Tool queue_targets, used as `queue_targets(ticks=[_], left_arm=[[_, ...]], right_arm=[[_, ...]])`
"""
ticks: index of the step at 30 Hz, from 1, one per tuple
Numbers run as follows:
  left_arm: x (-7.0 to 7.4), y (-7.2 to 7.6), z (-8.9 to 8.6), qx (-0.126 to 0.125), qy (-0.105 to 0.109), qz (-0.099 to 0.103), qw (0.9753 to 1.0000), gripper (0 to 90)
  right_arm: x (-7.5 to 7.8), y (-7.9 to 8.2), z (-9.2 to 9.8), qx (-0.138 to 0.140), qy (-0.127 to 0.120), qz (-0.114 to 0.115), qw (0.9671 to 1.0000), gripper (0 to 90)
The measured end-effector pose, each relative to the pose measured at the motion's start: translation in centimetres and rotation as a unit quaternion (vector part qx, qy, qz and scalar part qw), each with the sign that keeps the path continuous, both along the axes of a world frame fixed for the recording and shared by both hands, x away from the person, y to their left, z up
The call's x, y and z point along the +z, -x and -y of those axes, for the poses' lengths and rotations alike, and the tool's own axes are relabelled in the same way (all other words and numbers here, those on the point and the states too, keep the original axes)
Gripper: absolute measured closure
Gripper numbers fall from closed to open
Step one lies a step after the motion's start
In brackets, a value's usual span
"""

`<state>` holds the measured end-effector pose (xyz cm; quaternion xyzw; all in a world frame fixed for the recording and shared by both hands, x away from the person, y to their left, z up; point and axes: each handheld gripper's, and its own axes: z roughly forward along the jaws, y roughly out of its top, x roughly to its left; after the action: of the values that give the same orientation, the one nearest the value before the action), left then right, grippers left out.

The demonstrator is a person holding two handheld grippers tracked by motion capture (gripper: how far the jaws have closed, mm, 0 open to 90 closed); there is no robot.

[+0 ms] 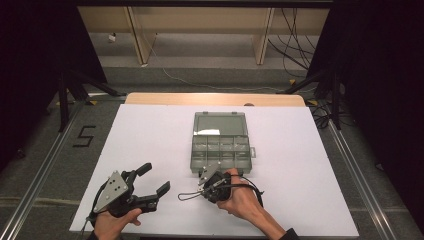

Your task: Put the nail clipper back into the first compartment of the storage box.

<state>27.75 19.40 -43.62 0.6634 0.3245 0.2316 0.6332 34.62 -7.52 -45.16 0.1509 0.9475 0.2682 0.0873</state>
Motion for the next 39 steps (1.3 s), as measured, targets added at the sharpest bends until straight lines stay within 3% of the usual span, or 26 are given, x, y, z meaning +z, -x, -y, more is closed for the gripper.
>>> queue_targets(ticks=[10,24,34,39], left_arm=[[0.0,0.0,0.0,0.000,0.000,0.000,1.0000,15.8],[-0.1,0.0,0.0,0.001,-0.001,0.000,1.0000,15.7],[-0.1,0.0,0.0,0.001,0.000,-0.001,1.0000,15.7],[-0.1,0.0,0.0,-0.001,0.000,-0.001,1.0000,15.7]], right_arm=[[1.4,-0.5,0.6,-0.014,-0.047,0.026,0.9984,76.9],[3.0,-1.4,1.2,-0.032,-0.073,0.050,0.9956,76.9],[3.9,-3.0,1.6,-0.047,-0.084,0.074,0.9927,76.9],[4.2,-3.7,1.5,-0.057,-0.089,0.072,0.9918,76.9]])
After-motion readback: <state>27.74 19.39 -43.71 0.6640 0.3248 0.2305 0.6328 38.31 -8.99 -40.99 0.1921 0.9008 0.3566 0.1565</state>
